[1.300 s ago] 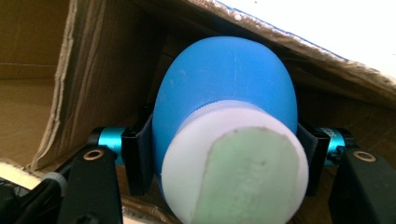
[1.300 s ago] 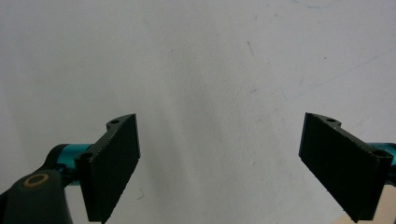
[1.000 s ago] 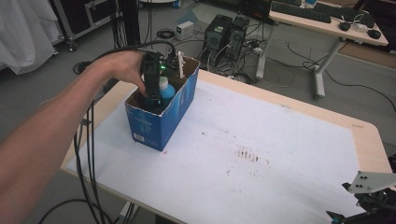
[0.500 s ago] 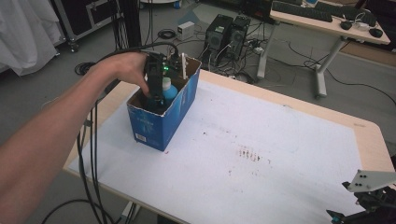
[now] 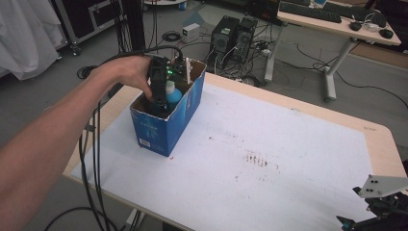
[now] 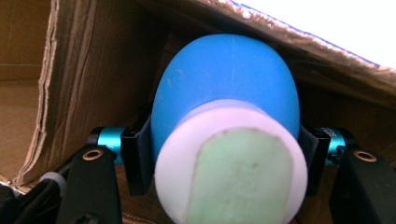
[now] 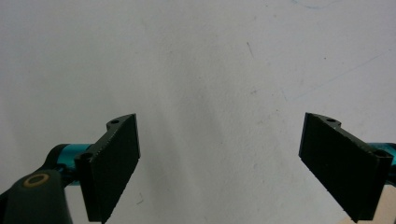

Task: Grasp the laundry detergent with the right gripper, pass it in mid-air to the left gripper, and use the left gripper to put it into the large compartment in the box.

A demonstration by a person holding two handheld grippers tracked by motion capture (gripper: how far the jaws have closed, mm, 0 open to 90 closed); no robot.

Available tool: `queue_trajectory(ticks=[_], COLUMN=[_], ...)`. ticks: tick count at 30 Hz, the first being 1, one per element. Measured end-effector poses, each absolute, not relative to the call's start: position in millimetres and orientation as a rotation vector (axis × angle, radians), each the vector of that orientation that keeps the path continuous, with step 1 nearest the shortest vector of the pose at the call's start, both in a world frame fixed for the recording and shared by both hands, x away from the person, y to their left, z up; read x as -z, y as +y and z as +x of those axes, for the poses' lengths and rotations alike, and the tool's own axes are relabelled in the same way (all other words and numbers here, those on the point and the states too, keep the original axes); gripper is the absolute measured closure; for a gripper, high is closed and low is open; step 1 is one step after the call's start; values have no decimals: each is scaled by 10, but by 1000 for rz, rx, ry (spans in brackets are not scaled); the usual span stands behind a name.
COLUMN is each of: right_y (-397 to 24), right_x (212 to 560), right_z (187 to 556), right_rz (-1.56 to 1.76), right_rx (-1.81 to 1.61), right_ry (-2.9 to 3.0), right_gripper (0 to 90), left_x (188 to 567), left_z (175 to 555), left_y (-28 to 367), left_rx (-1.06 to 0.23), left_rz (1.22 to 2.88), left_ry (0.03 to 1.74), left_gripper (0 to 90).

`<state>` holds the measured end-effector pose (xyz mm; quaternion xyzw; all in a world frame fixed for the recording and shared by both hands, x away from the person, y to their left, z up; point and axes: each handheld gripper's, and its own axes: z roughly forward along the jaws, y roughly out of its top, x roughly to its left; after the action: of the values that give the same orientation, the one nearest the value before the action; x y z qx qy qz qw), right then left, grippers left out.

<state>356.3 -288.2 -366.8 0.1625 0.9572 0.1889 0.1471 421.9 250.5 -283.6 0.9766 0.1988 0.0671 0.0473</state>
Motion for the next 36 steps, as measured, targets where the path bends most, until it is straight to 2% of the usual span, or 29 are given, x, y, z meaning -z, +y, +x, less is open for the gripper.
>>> queue_trajectory(ticks=[14,36], right_y=[-2872,-2900], right_x=[3672,3654], right_z=[3555,3530], right_rz=[470,475], right_rx=[-551,-544], right_ry=[2758,2756], right_gripper=[120,120], left_x=[2768,2475], left_z=[4264,4281], left_y=[2530,2549], left_rx=[-223,-315], left_rz=[2941,2922], left_ry=[656,689], left_gripper=[250,204])
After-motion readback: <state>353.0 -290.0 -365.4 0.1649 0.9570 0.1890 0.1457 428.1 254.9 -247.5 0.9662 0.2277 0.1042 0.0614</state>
